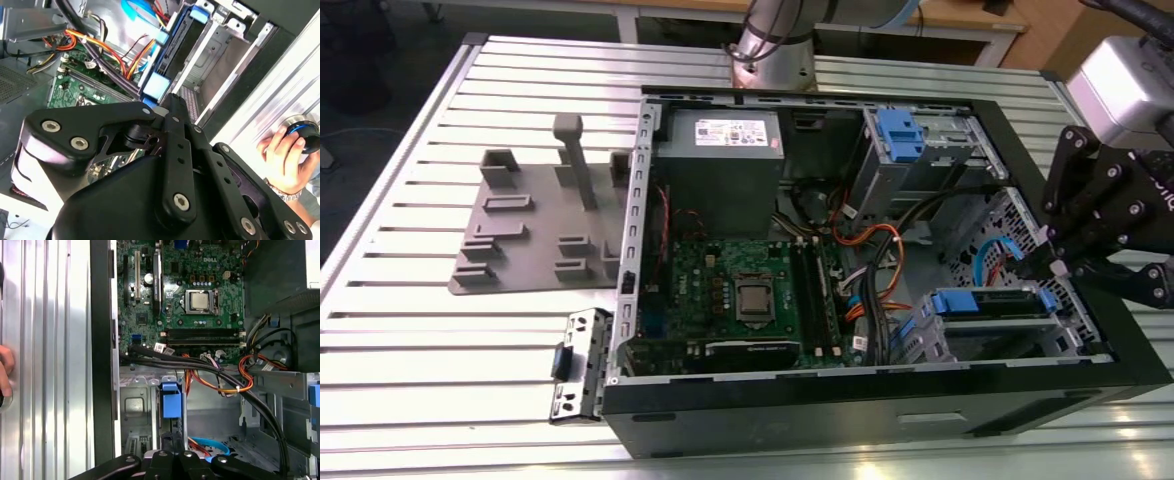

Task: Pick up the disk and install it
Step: 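Insert the disk into the insertion slot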

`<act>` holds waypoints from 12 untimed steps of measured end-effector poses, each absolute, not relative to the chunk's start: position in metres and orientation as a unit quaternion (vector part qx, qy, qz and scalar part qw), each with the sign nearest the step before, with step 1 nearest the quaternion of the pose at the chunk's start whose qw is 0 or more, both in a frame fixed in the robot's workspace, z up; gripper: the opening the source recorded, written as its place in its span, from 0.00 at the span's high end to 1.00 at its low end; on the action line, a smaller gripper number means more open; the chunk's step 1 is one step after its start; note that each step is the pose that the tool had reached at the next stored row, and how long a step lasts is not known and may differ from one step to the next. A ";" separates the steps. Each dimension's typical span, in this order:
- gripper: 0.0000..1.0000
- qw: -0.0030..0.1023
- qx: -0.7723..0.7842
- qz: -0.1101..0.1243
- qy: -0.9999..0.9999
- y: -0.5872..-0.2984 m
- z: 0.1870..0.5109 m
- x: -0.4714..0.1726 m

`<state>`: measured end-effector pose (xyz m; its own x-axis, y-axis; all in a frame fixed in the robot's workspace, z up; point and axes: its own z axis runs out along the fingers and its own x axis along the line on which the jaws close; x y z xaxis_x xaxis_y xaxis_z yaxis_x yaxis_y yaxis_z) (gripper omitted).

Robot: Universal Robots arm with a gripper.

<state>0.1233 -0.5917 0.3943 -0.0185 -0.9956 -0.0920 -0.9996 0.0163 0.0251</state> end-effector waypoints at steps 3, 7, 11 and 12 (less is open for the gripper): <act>0.90 0.023 -0.700 0.042 0.712 -0.592 0.389 0.130; 0.90 0.022 -0.700 0.043 0.712 -0.592 0.382 0.139; 0.90 0.022 -0.700 0.043 0.712 -0.592 0.375 0.145; 0.90 0.022 -0.700 0.043 0.712 -0.592 0.374 0.147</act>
<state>0.1466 -0.5917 0.3738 -0.0188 -0.9956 -0.0916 -0.9994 0.0161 0.0300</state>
